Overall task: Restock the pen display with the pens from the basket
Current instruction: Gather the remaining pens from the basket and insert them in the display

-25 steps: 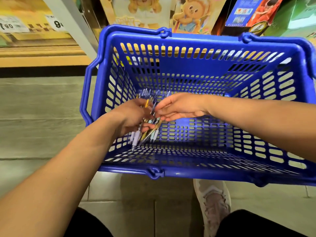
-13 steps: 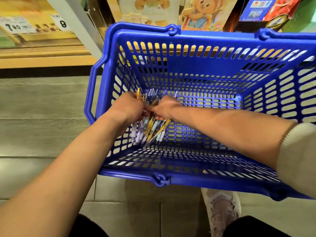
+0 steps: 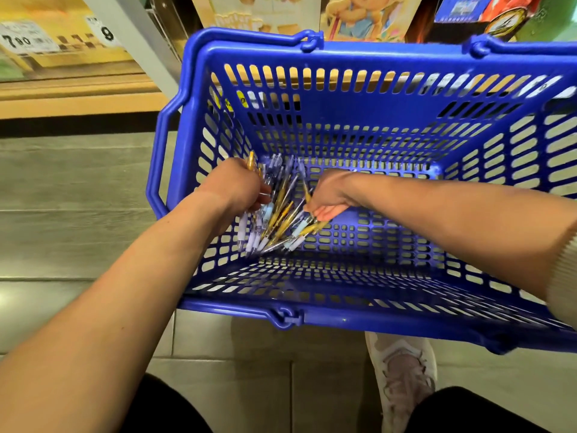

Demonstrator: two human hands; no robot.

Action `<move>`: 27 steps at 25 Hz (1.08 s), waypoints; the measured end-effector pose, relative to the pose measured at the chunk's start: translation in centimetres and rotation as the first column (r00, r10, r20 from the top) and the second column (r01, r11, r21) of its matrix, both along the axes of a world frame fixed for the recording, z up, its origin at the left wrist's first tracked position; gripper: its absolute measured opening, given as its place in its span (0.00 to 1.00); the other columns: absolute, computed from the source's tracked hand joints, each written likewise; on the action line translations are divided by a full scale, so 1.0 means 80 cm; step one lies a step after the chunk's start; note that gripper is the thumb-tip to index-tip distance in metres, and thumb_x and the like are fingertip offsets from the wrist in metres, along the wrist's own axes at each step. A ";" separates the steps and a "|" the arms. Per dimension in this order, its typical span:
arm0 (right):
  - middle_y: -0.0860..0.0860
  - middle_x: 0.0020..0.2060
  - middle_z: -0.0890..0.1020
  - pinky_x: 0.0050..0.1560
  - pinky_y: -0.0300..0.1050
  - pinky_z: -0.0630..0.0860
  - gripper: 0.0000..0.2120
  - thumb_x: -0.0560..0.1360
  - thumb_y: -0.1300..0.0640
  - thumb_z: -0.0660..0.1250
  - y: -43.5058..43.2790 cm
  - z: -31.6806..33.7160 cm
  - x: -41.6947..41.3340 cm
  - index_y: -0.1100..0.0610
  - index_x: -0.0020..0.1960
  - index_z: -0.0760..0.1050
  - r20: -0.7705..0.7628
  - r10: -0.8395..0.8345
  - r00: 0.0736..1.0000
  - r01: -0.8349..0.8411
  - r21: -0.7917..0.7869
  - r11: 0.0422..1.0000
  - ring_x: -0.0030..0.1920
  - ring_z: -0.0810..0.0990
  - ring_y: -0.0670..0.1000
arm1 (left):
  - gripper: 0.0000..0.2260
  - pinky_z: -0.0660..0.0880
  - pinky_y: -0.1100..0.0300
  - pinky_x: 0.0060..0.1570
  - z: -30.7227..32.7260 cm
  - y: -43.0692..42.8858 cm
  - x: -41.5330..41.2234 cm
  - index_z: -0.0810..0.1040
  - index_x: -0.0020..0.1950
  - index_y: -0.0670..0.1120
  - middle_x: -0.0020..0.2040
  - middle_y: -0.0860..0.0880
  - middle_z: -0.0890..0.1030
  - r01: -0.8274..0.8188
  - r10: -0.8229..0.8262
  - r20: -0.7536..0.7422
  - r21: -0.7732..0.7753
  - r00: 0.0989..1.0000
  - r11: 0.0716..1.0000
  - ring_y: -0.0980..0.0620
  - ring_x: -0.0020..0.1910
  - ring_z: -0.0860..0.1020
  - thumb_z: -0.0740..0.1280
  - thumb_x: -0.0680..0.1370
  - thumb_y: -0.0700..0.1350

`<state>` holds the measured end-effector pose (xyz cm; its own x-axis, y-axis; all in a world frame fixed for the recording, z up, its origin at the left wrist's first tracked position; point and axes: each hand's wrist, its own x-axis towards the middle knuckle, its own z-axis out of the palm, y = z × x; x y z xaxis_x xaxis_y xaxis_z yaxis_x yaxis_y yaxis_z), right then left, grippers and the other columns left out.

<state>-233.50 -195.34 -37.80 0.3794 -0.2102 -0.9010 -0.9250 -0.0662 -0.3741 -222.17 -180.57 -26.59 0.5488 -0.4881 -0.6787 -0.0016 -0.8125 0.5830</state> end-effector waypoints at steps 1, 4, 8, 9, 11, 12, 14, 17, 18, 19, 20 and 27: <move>0.58 0.52 0.85 0.49 0.41 0.83 0.14 0.78 0.57 0.72 -0.004 0.000 -0.004 0.66 0.57 0.77 -0.021 0.036 0.999 -0.037 -0.014 0.999 0.47 0.85 0.50 | 0.08 0.81 0.42 0.57 0.000 -0.001 -0.001 0.76 0.50 0.45 0.48 0.43 0.86 0.007 -0.007 0.001 0.005 1.000 1.000 0.42 0.51 0.84 0.58 0.84 0.37; 0.56 0.50 0.84 0.51 0.42 0.83 0.16 0.79 0.55 0.70 -0.014 0.004 -0.014 0.66 0.59 0.77 -0.127 0.202 0.971 -0.217 -0.116 0.969 0.43 0.83 0.49 | 0.08 0.81 0.45 0.57 0.000 -0.002 -0.004 0.75 0.52 0.45 0.48 0.45 0.86 0.004 -0.004 -0.005 0.021 1.000 1.000 0.45 0.50 0.85 0.58 0.84 0.37; 0.53 0.43 0.84 0.35 0.37 0.79 0.16 0.80 0.52 0.68 -0.026 0.008 -0.020 0.66 0.56 0.76 -0.265 0.421 0.868 -0.484 -0.256 0.837 0.30 0.78 0.47 | 0.07 0.82 0.47 0.56 -0.002 -0.001 -0.004 0.75 0.57 0.43 0.48 0.46 0.86 -0.007 0.007 -0.020 0.028 1.000 1.000 0.46 0.49 0.85 0.59 0.84 0.37; 0.51 0.41 0.83 0.33 0.38 0.77 0.13 0.80 0.52 0.69 -0.027 0.011 -0.021 0.63 0.53 0.76 -0.284 0.469 0.836 -0.544 -0.319 0.776 0.30 0.77 0.46 | 0.07 0.82 0.49 0.53 -0.002 0.000 -0.004 0.75 0.59 0.42 0.48 0.45 0.86 -0.017 0.018 -0.031 0.024 0.999 1.000 0.47 0.48 0.85 0.59 0.84 0.37; 0.50 0.38 0.81 0.30 0.40 0.74 0.08 0.79 0.55 0.69 -0.024 0.012 -0.021 0.60 0.50 0.78 -0.255 0.556 0.791 -0.595 -0.528 0.606 0.33 0.78 0.46 | 0.07 0.81 0.53 0.47 -0.002 0.003 -0.002 0.75 0.60 0.41 0.48 0.45 0.86 -0.048 0.049 -0.058 0.016 0.997 0.999 0.48 0.47 0.85 0.59 0.85 0.38; 0.50 0.39 0.80 0.29 0.39 0.72 0.04 0.79 0.56 0.69 -0.020 0.012 -0.020 0.57 0.49 0.78 -0.177 0.583 0.793 -0.547 -0.627 0.554 0.35 0.79 0.47 | 0.07 0.80 0.55 0.44 -0.002 0.004 -0.002 0.75 0.59 0.41 0.47 0.44 0.86 -0.067 0.068 -0.074 0.009 0.995 0.998 0.48 0.46 0.85 0.59 0.85 0.37; 0.47 0.46 0.80 0.35 0.36 0.73 0.02 0.80 0.55 0.67 -0.005 0.008 -0.015 0.50 0.52 0.77 0.053 0.679 0.732 -0.461 -0.695 0.551 0.44 0.80 0.46 | 0.06 0.78 0.55 0.42 -0.002 0.005 -0.003 0.75 0.59 0.41 0.47 0.43 0.85 -0.095 0.094 -0.106 -0.008 0.990 0.995 0.47 0.44 0.84 0.60 0.84 0.36; 0.46 0.56 0.78 0.52 0.43 0.80 0.12 0.82 0.54 0.63 0.024 -0.009 -0.003 0.50 0.65 0.77 0.111 0.836 0.537 -0.559 -0.696 0.451 0.55 0.79 0.49 | 0.07 0.77 0.58 0.38 -0.001 0.004 -0.005 0.75 0.55 0.44 0.47 0.44 0.85 -0.096 0.089 -0.140 -0.044 0.986 0.994 0.50 0.39 0.84 0.59 0.84 0.35; 0.48 0.55 0.78 0.52 0.47 0.82 0.13 0.83 0.55 0.62 0.031 -0.013 0.000 0.50 0.65 0.77 0.066 0.856 0.513 -0.580 -0.709 0.402 0.54 0.80 0.51 | 0.07 0.76 0.59 0.36 0.000 0.004 -0.005 0.75 0.53 0.45 0.46 0.44 0.85 -0.092 0.083 -0.144 -0.051 0.986 0.994 0.51 0.37 0.83 0.59 0.84 0.35; 0.49 0.53 0.79 0.49 0.49 0.83 0.12 0.83 0.55 0.61 0.035 -0.016 0.002 0.51 0.65 0.77 0.031 0.859 0.512 -0.594 -0.710 0.379 0.52 0.81 0.52 | 0.08 0.76 0.59 0.35 0.000 0.003 -0.006 0.75 0.52 0.45 0.46 0.44 0.85 -0.090 0.081 -0.146 -0.056 0.986 0.994 0.52 0.37 0.83 0.60 0.84 0.35; 0.50 0.52 0.79 0.46 0.50 0.83 0.12 0.83 0.54 0.61 0.037 -0.016 0.004 0.52 0.65 0.77 -0.005 0.865 0.502 -0.616 -0.704 0.354 0.50 0.81 0.54 | 0.08 0.76 0.60 0.35 0.000 0.004 -0.006 0.75 0.52 0.45 0.46 0.44 0.85 -0.091 0.081 -0.149 -0.060 0.986 0.994 0.52 0.37 0.83 0.60 0.84 0.35; 0.52 0.44 0.80 0.43 0.51 0.83 0.16 0.79 0.58 0.69 0.042 -0.010 0.007 0.56 0.66 0.72 -0.101 0.946 0.309 -0.713 -0.682 0.160 0.44 0.82 0.54 | 0.08 0.76 0.59 0.37 -0.001 0.004 -0.005 0.75 0.57 0.44 0.47 0.44 0.85 -0.095 0.084 -0.164 -0.056 0.983 0.994 0.51 0.38 0.83 0.59 0.83 0.34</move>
<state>-232.92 -191.98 -38.60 0.8339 0.0706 -0.5473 -0.0029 -0.9912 -0.1323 -222.60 -180.25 -26.65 0.4784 -0.4868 -0.7309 0.1674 -0.7665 0.6201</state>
